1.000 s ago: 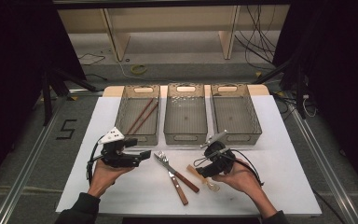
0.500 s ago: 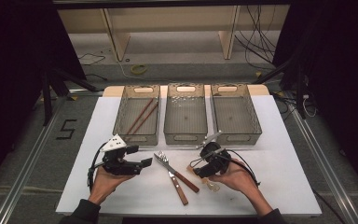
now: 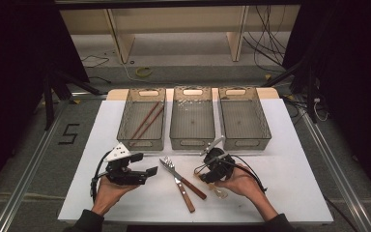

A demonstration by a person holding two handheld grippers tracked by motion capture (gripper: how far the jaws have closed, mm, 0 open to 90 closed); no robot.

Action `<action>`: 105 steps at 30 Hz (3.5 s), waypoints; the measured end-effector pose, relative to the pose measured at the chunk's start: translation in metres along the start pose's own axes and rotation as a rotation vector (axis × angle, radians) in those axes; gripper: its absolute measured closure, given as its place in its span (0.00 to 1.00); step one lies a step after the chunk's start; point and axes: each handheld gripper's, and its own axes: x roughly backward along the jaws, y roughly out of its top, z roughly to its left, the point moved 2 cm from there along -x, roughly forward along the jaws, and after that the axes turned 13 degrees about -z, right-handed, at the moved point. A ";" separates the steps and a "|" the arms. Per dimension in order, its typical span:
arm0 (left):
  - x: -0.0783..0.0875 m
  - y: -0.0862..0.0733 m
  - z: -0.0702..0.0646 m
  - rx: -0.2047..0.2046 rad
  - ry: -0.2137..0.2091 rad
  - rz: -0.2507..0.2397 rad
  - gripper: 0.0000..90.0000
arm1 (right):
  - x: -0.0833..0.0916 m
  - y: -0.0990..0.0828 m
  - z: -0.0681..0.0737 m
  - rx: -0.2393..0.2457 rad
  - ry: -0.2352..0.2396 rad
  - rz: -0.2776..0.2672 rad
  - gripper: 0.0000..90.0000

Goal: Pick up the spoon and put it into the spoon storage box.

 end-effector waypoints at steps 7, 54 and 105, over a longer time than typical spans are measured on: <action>0.003 -0.001 -0.002 -0.011 -0.006 -0.012 0.19 | -0.009 -0.001 0.005 0.030 0.011 0.034 0.64; 0.003 -0.009 -0.002 -0.029 -0.003 -0.010 0.19 | 0.006 0.005 -0.008 -0.031 0.044 -0.044 0.84; 0.005 -0.009 -0.001 -0.033 0.007 -0.060 0.19 | 0.048 0.105 -0.067 -0.125 -0.094 -0.420 0.84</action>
